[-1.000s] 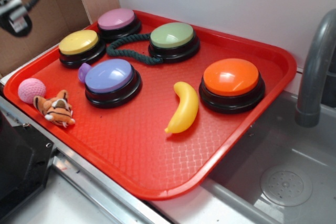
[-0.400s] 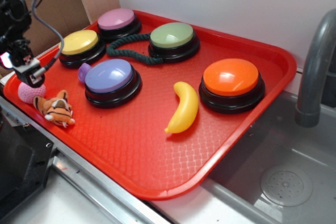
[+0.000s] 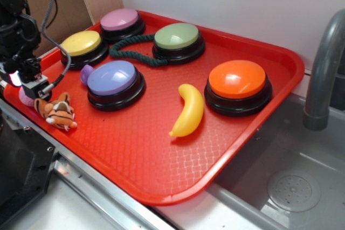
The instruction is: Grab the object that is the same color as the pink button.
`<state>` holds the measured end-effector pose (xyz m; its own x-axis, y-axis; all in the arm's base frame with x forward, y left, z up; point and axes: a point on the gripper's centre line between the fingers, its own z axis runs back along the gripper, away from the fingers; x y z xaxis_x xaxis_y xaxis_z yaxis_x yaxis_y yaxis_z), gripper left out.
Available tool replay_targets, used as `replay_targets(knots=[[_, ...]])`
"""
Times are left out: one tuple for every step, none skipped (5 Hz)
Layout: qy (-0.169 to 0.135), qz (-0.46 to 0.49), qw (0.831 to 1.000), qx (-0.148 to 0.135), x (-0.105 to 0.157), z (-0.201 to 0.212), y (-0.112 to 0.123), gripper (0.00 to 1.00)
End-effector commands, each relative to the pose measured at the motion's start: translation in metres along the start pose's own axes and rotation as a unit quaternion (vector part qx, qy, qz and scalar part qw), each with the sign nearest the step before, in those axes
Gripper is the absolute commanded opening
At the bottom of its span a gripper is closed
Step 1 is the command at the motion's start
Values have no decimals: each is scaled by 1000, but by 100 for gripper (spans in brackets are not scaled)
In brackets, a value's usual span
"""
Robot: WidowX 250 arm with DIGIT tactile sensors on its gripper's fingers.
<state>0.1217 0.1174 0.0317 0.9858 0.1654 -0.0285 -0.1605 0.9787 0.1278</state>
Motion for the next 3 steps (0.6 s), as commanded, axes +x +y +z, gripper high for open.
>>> replay_targets(knots=[[-4, 7, 1000, -6, 3, 2, 2, 0], [-18, 17, 999, -23, 17, 32, -7, 0], [-39, 27, 998, -35, 43, 71, -21, 0]])
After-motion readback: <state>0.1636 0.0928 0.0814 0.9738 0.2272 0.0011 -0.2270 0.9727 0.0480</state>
